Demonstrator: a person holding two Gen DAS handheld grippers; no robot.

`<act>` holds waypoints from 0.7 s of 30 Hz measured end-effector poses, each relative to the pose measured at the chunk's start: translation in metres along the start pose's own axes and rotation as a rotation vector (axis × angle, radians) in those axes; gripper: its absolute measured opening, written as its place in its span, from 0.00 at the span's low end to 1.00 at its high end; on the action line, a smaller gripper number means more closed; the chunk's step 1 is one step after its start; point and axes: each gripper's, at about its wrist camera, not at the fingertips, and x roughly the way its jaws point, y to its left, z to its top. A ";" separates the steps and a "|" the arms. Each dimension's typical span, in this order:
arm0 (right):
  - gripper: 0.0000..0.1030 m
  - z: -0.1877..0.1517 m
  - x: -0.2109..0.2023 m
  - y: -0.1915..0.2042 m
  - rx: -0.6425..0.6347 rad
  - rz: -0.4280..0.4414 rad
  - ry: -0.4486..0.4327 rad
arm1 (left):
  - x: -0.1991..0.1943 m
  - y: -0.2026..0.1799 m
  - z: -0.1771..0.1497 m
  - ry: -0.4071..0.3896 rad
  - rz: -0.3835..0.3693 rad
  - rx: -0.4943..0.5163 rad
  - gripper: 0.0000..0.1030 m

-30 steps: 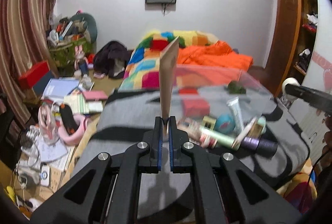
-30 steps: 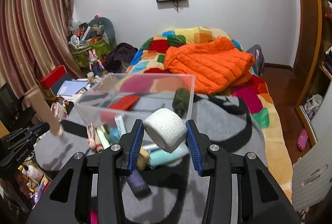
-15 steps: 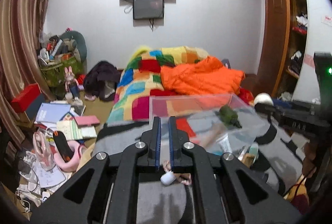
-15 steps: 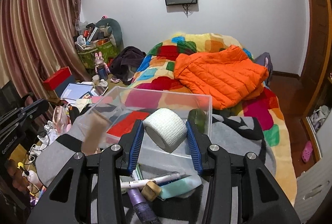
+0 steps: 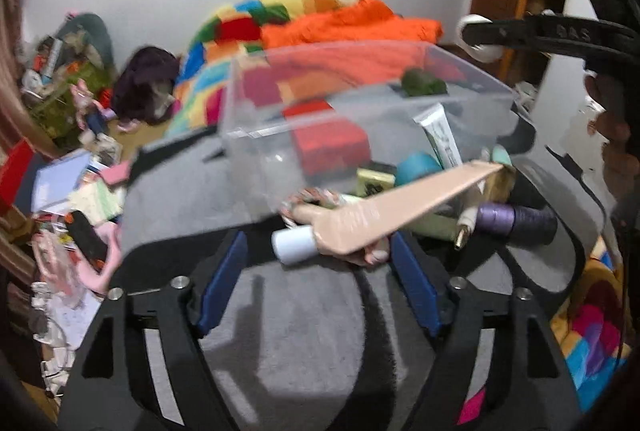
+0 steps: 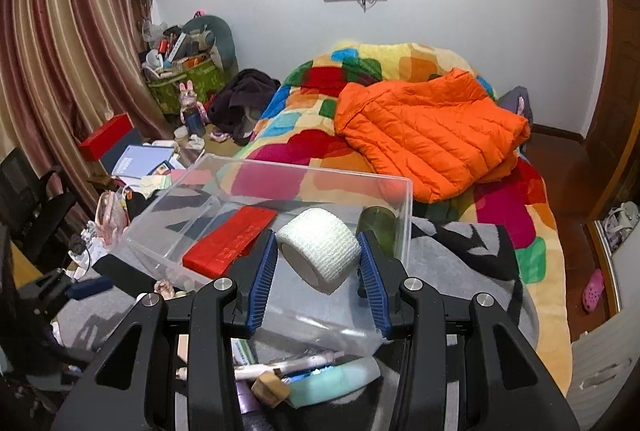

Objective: Organize objects

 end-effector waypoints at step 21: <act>0.53 -0.012 0.014 0.008 -0.045 0.041 0.109 | 0.029 -0.007 0.018 0.049 -0.012 0.039 0.77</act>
